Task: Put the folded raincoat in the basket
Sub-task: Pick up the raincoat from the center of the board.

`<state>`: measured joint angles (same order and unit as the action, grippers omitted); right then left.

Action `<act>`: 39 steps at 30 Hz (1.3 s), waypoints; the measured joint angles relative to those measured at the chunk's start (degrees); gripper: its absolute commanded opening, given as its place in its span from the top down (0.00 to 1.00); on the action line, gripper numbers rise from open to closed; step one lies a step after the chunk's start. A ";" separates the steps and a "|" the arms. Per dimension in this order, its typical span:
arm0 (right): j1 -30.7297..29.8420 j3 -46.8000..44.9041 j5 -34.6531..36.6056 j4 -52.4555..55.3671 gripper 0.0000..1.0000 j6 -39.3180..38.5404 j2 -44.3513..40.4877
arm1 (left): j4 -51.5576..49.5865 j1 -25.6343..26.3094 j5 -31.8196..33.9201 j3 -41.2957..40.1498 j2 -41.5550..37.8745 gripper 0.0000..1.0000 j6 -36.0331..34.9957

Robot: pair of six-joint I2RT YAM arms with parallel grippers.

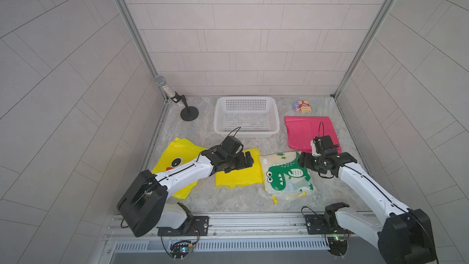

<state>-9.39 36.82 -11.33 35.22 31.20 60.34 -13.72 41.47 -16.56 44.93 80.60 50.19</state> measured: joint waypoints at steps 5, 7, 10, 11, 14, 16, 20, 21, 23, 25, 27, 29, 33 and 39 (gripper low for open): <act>0.00 -0.92 -1.44 -0.37 0.20 0.83 -0.04 | 4.81 2.71 -1.70 0.00 3.41 0.02 3.45; 0.00 -1.60 -1.31 -0.44 0.19 1.03 -0.04 | 6.60 4.31 -1.95 0.00 4.20 0.02 4.66; -0.09 -2.36 -0.31 0.00 0.19 1.36 -0.02 | 9.44 6.80 -2.62 0.00 5.79 0.02 6.49; -0.09 -2.47 -0.02 0.17 0.19 1.49 -0.02 | 10.51 7.58 -2.78 0.00 6.51 0.03 7.10; -0.09 -2.69 0.39 0.37 0.19 1.90 -0.02 | 12.63 9.55 -3.10 0.00 8.50 0.03 8.50; -0.09 -3.13 0.39 0.24 0.19 2.19 -0.02 | 13.40 10.64 -3.26 0.00 9.40 0.03 8.96; -0.11 -4.98 0.13 -0.04 0.19 2.58 -0.04 | 14.69 12.46 -3.50 0.02 11.15 0.04 9.51; -0.11 -5.42 0.04 -0.17 0.19 2.71 -0.04 | 14.97 12.74 -3.54 0.02 11.52 0.05 9.66; -0.11 -6.38 -0.17 -0.66 0.19 3.04 -0.24 | 15.78 13.35 -3.56 0.02 12.26 0.07 10.23; -0.11 -7.13 -0.37 -1.29 0.19 3.43 -0.79 | 16.74 13.73 -3.52 0.02 12.72 0.08 10.60; -0.09 -7.93 -0.74 -2.14 0.20 3.76 -1.33 | 17.73 14.05 -3.50 0.02 13.29 0.10 10.95; -0.09 -8.74 -1.29 -3.10 0.20 4.04 -1.64 | 18.60 14.34 -3.41 0.02 14.10 0.11 11.17; -0.09 -9.97 -2.36 -4.85 0.21 4.68 -1.84 | 20.87 14.78 -3.39 0.15 15.52 0.14 11.85; -0.11 -11.04 -3.96 -6.56 0.27 5.05 -2.23 | 22.95 15.61 -3.39 0.94 17.25 0.23 12.59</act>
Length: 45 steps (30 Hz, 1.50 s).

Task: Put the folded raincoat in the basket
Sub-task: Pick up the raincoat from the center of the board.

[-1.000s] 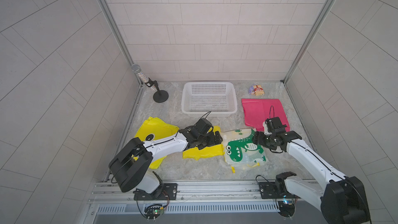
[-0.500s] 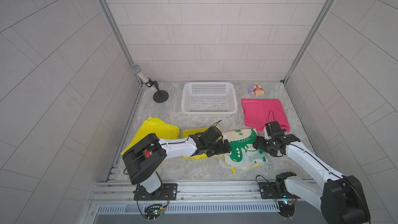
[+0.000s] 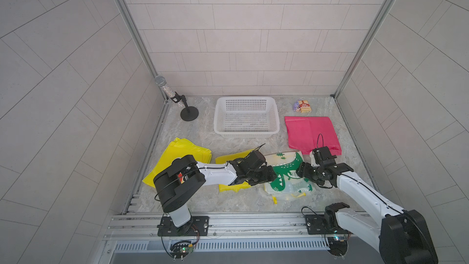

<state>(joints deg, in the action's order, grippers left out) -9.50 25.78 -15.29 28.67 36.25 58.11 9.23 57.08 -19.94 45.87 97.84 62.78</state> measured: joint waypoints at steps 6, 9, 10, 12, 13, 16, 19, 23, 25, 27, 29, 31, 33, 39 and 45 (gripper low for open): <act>0.00 0.00 -0.83 0.02 0.45 -0.31 -0.72 | 0.33 0.20 0.02 0.11 0.79 0.40 0.68; 0.00 0.00 -0.98 0.96 0.58 -0.42 -2.14 | 0.02 0.37 -0.02 0.11 0.85 0.47 0.79; 0.00 0.02 -0.94 1.44 0.64 -0.39 -2.89 | -0.11 0.37 0.02 0.09 0.85 0.49 0.85; 0.00 0.07 -0.94 2.38 0.72 -0.42 -4.31 | -0.70 0.37 0.04 0.09 0.76 0.53 0.76; 0.00 0.13 -1.01 2.86 0.76 -0.42 -4.98 | -0.98 0.37 0.09 0.09 0.61 0.59 0.74; 0.00 0.66 -1.31 4.39 0.85 -0.22 -6.75 | -1.31 0.39 0.02 0.15 -0.09 0.82 0.96; 0.00 1.31 -1.68 5.27 0.87 0.00 -8.04 | -1.38 0.59 -0.37 0.66 -0.90 0.85 0.59; -0.04 1.81 -2.19 6.23 0.94 0.02 -9.55 | -3.02 0.66 -0.46 1.40 -1.40 0.86 0.57; -0.15 2.16 -2.47 6.95 1.00 0.22 -10.36 | -4.02 0.68 -0.46 1.73 -1.97 0.90 0.46; -0.17 2.84 -2.67 7.80 1.00 0.28 -11.04 | -4.79 0.70 -0.44 1.84 -2.84 0.94 0.42; -0.26 3.74 -2.82 8.55 1.00 0.28 -11.85 | -5.38 0.70 -0.44 1.88 -3.76 0.94 0.42; -0.26 4.76 -2.99 9.33 1.00 0.35 -12.81 | -5.70 0.70 -0.42 1.92 -4.48 0.95 0.42; -0.26 5.81 -3.32 10.03 1.00 0.48 -13.66 | -5.95 0.70 -0.42 2.01 -4.87 0.94 0.44; -0.26 9.62 -4.22 12.09 1.00 1.38 -16.39 | -6.32 0.70 -0.33 2.89 -5.51 0.95 0.48; -0.26 14.80 -5.55 12.90 1.00 2.58 -17.09 | -7.91 0.68 0.22 5.05 -6.95 0.95 0.59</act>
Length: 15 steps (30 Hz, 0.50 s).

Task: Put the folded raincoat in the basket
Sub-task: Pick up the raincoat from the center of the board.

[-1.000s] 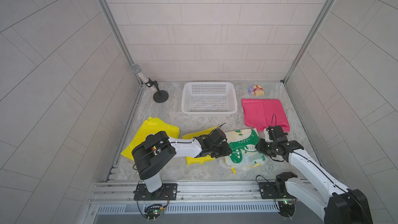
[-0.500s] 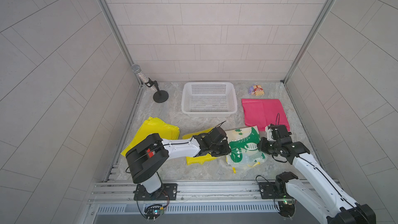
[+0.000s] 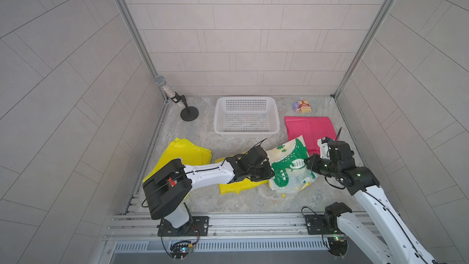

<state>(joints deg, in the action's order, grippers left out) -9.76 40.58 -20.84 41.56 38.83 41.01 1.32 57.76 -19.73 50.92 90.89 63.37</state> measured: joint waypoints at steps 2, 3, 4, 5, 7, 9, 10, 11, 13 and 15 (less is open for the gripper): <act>0.00 1.86 -0.39 0.22 1.00 0.37 0.02 | -1.05 0.00 0.44 1.01 -0.83 0.95 -0.15; 0.00 2.97 -0.70 0.28 1.00 0.50 0.09 | -1.66 -0.04 0.70 1.55 -1.31 0.95 -0.24; 0.00 4.02 -0.92 0.33 1.00 0.66 0.22 | -2.27 -0.07 1.05 2.19 -1.77 0.95 -0.33; 0.00 5.14 -1.11 0.31 1.00 0.76 0.44 | -2.67 -0.11 1.36 2.67 -2.21 0.95 -0.42; 0.00 7.63 -1.42 0.28 1.00 0.94 1.18 | -3.74 -0.31 2.21 3.89 -3.21 0.95 -0.79; 0.00 9.99 -1.77 0.26 1.00 1.07 2.23 | -4.07 -0.55 3.30 4.44 -4.37 0.95 -1.14; -0.09 11.39 -2.05 0.22 1.00 1.11 3.02 | -4.24 -0.74 3.93 4.48 -5.27 0.95 -1.38; -0.24 12.39 -2.23 0.22 1.00 1.14 3.65 | -4.42 -0.87 4.57 4.48 -6.08 0.95 -1.53; -0.83 15.04 -2.56 0.09 1.00 1.33 5.66 | -4.85 -1.57 5.55 4.48 -7.93 0.95 -1.97; -1.66 17.51 -2.75 -0.57 1.00 1.79 7.63 | -5.09 -2.60 6.32 4.48 -9.57 0.95 -2.62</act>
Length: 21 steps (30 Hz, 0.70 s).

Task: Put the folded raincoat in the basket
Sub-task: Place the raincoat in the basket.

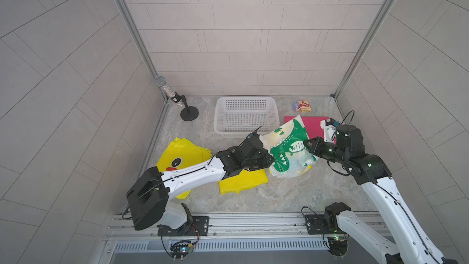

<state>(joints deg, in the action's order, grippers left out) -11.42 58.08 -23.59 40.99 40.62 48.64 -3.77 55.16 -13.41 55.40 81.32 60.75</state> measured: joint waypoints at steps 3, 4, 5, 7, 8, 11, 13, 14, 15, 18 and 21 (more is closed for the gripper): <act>-2.14 4.31 -0.04 -1.18 1.00 0.83 3.23 | -0.17 -2.19 0.66 0.00 -2.40 0.95 -0.90; -3.19 6.10 0.02 -1.68 1.00 1.18 4.63 | -0.31 -3.23 0.68 0.07 -3.26 0.95 -1.31; -4.09 7.48 0.04 -2.49 1.00 1.51 5.79 | -0.61 -4.17 0.66 0.24 -3.91 0.94 -1.60; -6.60 10.86 0.39 -4.48 1.00 2.36 9.03 | -1.79 -6.75 0.57 1.01 -5.38 0.94 -2.58; -7.63 12.22 0.57 -5.64 1.00 2.82 10.43 | -2.60 -7.98 0.42 1.46 -5.99 0.93 -2.95; -11.34 17.31 1.05 -9.79 1.00 4.37 16.31 | -5.55 -13.14 -0.37 3.54 -7.85 0.92 -4.68; -13.57 21.40 1.31 -12.83 1.00 5.49 21.09 | -8.04 -17.25 -0.76 5.51 -9.05 0.90 -6.16; -14.43 23.30 1.49 -14.43 1.00 6.03 23.28 | -9.05 -18.95 -0.96 6.45 -9.51 0.90 -6.69; -15.19 25.20 1.57 -15.98 1.00 6.51 25.51 | -10.27 -21.16 -1.20 7.65 -9.94 0.89 -7.48; -16.92 31.26 1.99 -20.65 1.00 8.26 32.57 | -12.74 -27.12 -2.38 11.08 -10.29 0.88 -9.35; -17.66 35.74 2.16 -26.47 1.00 10.40 39.12 | -13.70 -33.42 -4.31 13.99 -9.57 0.88 -11.10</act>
<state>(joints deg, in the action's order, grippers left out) -29.08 93.82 -21.43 14.52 51.03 87.77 -17.47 21.74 -17.72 69.38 71.75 49.65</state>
